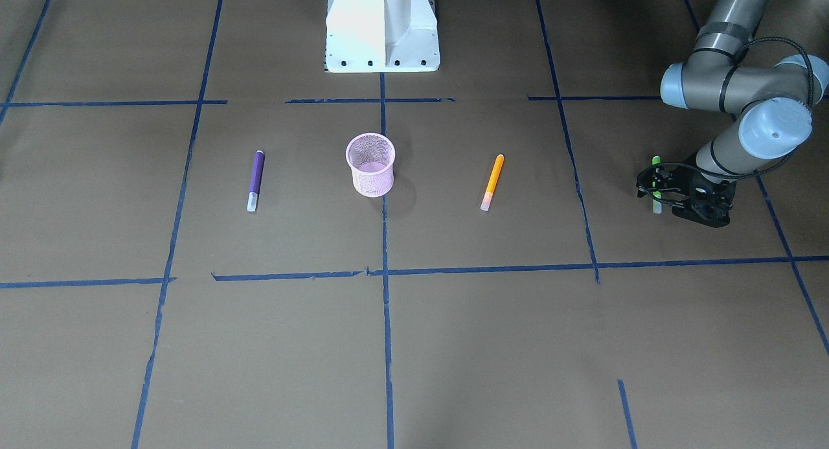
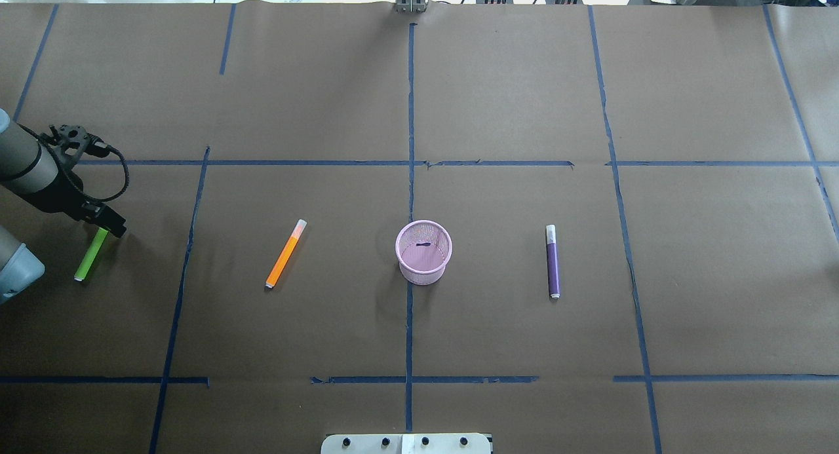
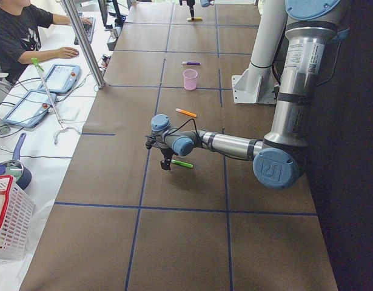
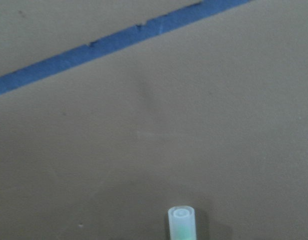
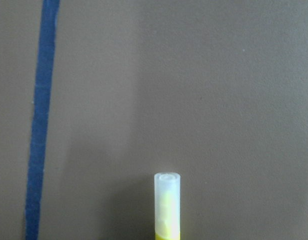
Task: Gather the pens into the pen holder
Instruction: 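Close the left gripper on the green marker's upper end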
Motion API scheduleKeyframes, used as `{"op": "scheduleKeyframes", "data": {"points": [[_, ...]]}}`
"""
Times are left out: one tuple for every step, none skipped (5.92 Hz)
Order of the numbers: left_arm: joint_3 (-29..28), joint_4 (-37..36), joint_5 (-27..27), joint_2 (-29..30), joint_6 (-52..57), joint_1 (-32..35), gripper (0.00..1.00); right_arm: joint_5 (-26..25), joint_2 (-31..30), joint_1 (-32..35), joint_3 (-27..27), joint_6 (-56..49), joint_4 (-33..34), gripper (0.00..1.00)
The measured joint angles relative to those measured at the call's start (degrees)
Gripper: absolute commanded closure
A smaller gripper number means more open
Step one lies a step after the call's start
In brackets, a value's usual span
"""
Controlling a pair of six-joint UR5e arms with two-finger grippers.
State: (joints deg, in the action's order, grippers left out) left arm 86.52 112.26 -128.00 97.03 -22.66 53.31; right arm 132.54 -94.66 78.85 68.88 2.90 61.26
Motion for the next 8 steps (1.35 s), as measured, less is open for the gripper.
{"op": "scheduleKeyframes", "data": {"points": [[0.36, 0.02, 0.11, 0.11, -0.19, -0.17, 0.00, 0.00, 0.00, 0.00, -0.04, 0.00, 0.00, 0.00], [0.86, 0.00, 0.18, 0.07, -0.28, -0.20, 0.00, 0.00, 0.00, -0.01, -0.05, 0.00, 0.00, 0.00], [1.21, -0.02, 0.20, -0.03, -0.32, -0.17, 0.00, -0.03, 0.00, -0.05, -0.06, 0.00, 0.00, 0.00], [1.65, -0.05, 0.20, -0.10, -0.35, -0.10, 0.00, -0.04, 0.00, -0.07, -0.05, 0.00, 0.00, 0.00], [1.97, -0.09, 0.23, -0.18, -0.36, -0.09, 0.15, -0.02, 0.00, -0.09, -0.03, 0.00, 0.00, 0.00], [2.04, -0.13, 0.27, -0.23, -0.37, -0.11, 0.29, -0.03, 0.00, -0.14, -0.03, 0.00, 0.00, 0.00], [2.04, -0.20, 0.32, -0.25, -0.37, -0.13, 0.30, -0.07, 0.00, -0.16, -0.05, 0.00, 0.00, 0.00], [1.95, -0.26, 0.36, -0.26, -0.37, -0.13, 0.36, -0.06, 0.00, -0.18, -0.06, 0.08, 0.00, 0.00]]}}
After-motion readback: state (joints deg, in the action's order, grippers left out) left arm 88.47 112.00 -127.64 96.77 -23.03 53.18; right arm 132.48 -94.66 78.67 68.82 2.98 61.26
